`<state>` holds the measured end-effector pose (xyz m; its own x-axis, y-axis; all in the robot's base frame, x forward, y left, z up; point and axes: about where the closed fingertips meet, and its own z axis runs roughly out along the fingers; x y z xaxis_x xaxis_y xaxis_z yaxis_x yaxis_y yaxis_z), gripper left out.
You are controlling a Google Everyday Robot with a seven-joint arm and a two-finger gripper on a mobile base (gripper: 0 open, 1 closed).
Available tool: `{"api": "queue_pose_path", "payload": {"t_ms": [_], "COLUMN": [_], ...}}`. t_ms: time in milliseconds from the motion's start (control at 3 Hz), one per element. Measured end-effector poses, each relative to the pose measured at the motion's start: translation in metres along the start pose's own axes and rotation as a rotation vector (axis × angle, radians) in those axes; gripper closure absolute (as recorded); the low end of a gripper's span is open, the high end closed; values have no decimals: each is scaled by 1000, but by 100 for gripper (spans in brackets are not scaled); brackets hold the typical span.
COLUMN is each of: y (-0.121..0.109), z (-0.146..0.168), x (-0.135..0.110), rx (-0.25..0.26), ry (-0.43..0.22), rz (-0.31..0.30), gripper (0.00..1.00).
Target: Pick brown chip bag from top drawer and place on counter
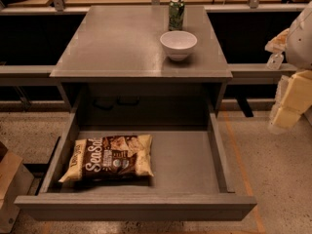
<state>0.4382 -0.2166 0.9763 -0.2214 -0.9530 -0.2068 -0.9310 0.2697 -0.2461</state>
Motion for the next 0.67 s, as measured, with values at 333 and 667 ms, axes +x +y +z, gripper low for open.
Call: {"api": "queue_pose_path", "payload": {"t_ms": [333,667], "y": [0,-2], "z": [0,2], "x": [0,-2], "rx": [0,2], "ry": [0,-19], "rz": [0,-1], "gripper": [0,0]}}
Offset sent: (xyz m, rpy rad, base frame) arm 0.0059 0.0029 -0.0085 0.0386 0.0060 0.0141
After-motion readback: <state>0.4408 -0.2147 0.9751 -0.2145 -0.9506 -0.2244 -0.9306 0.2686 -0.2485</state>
